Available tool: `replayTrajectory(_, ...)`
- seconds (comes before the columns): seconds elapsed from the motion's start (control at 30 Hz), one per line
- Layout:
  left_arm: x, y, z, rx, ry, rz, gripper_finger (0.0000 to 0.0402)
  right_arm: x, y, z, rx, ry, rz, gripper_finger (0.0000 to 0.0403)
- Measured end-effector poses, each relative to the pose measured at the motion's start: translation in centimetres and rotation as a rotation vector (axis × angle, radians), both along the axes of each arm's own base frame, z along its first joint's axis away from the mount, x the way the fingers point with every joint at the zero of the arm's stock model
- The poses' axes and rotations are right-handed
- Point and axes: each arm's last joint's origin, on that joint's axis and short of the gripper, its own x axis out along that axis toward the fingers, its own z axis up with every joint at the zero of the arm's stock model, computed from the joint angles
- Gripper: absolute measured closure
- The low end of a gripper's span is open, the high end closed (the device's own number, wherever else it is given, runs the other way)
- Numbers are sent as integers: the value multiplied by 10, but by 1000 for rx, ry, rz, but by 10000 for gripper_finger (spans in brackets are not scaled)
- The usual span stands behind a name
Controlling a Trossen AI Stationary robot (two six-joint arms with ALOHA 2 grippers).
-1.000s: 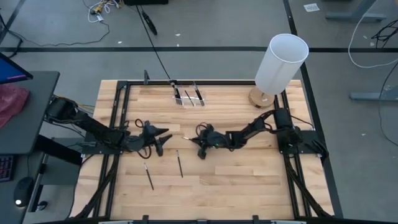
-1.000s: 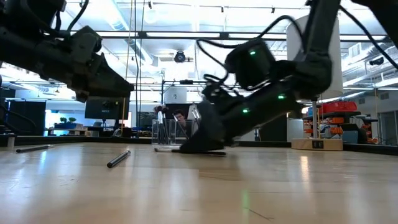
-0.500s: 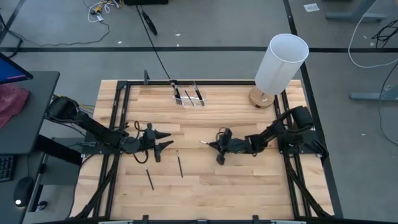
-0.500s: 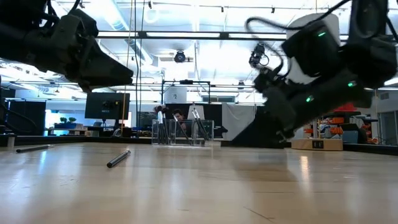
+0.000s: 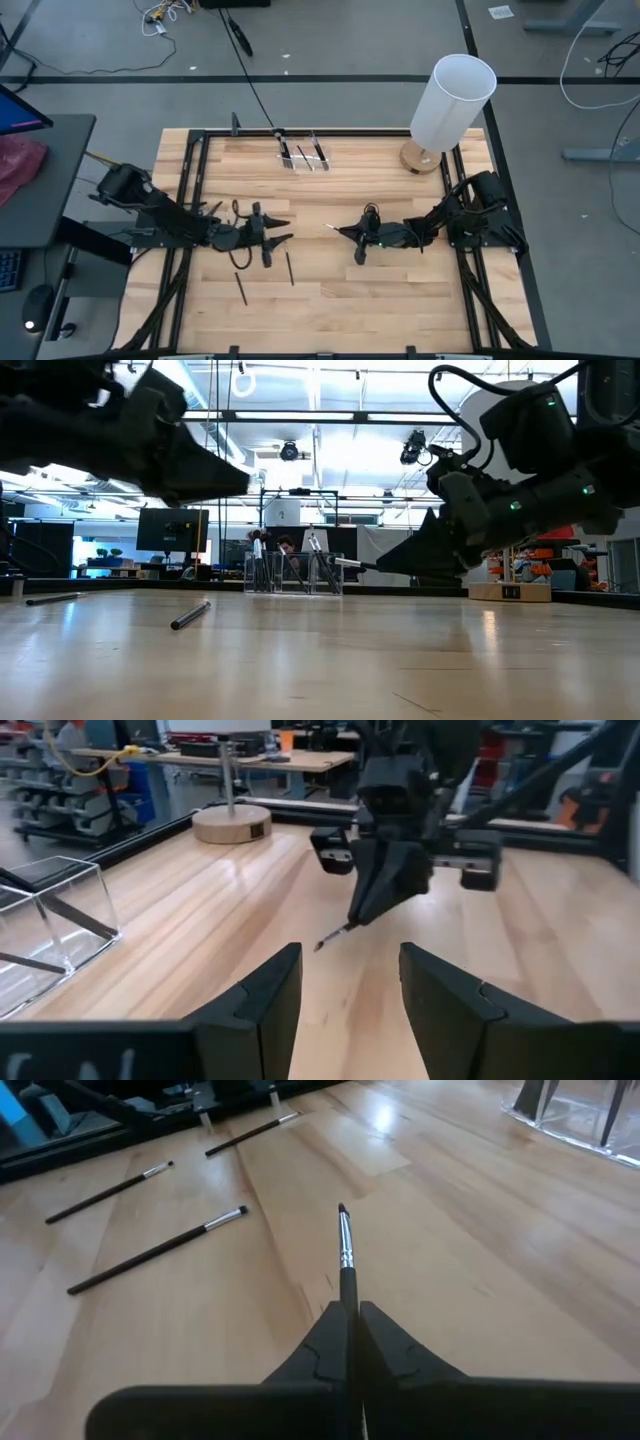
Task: Put items in baskets/containers
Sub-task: Put the black eyeshadow brush into the transparent organizer
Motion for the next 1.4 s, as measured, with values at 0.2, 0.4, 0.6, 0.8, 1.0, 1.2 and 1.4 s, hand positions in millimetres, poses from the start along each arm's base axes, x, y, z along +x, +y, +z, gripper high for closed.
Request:
replayTrajectory(0.2, 14, 1, -6, -7, 34, -74, 230, 0, 0, 0, 1, -3, 0, 399)
replayTrajectory(0.4, 19, 6, -17, -43, 51, -120, 230, 2, 1, 5, 5, -48, 20, 399)
replayTrajectory(0.6, 32, 2, -24, -35, -44, -166, 229, 8, 6, 32, -22, -313, 167, 399)
replayTrajectory(0.8, 66, -7, -16, 29, -177, -172, 229, 15, 12, 52, -64, -470, 307, 399)
replayTrajectory(1.0, 86, -5, -1, 38, -269, -232, 229, 21, 14, 57, -76, -499, 361, 399)
replayTrajectory(1.2, 86, -6, 6, 60, -339, -292, 229, 20, 14, 56, -76, -496, 364, 399)
replayTrajectory(1.4, 89, -7, 10, 56, -362, -290, 236, 20, 14, 56, -76, -495, 365, 399)
